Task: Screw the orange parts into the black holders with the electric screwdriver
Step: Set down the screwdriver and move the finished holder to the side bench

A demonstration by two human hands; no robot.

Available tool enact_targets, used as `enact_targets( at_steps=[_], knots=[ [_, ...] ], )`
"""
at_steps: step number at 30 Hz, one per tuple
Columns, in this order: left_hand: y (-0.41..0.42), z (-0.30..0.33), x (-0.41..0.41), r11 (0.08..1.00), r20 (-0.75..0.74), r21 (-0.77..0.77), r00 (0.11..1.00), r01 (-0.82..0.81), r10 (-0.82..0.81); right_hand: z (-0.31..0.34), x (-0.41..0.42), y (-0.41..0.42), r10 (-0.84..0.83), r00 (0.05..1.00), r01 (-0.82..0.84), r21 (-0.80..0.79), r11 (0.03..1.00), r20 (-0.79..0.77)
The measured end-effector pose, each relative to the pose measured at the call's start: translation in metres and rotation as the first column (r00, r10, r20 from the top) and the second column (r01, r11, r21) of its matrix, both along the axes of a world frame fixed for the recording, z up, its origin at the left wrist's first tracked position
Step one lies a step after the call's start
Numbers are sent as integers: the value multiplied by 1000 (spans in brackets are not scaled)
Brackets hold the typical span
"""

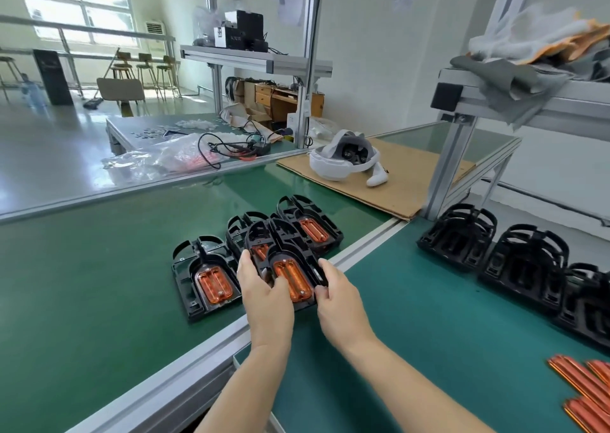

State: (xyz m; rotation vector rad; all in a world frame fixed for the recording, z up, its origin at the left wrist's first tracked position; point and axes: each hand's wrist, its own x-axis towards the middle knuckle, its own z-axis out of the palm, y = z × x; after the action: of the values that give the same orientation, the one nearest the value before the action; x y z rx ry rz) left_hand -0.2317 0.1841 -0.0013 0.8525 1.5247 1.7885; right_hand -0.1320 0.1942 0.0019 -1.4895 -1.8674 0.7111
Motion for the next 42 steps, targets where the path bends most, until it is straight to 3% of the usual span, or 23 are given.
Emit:
enact_targets(
  at_steps=[6,13,21,28,38,42],
  knots=[
    [26,13,-10,997,-122,-21,990,-78,75,12,-20,29,-8,1000,6,95,995,18],
    [48,15,-25,977,-305,-160,948,-139,84,16,-45,53,-11,996,0,123,992,84],
    [51,13,-42,968,-345,-192,935,-159,84,10,-63,53,-13,997,1,154,988,74],
    [34,5,-72,952,-413,-180,897,-248,156,1,-84,40,87,989,-108,191,976,120],
    [65,17,-51,970,-388,-214,921,-118,26,8,-73,66,-99,989,76,197,977,111],
    [82,15,-46,964,-418,-224,908,-144,39,6,-67,72,-46,986,21,155,988,160]
  ],
)
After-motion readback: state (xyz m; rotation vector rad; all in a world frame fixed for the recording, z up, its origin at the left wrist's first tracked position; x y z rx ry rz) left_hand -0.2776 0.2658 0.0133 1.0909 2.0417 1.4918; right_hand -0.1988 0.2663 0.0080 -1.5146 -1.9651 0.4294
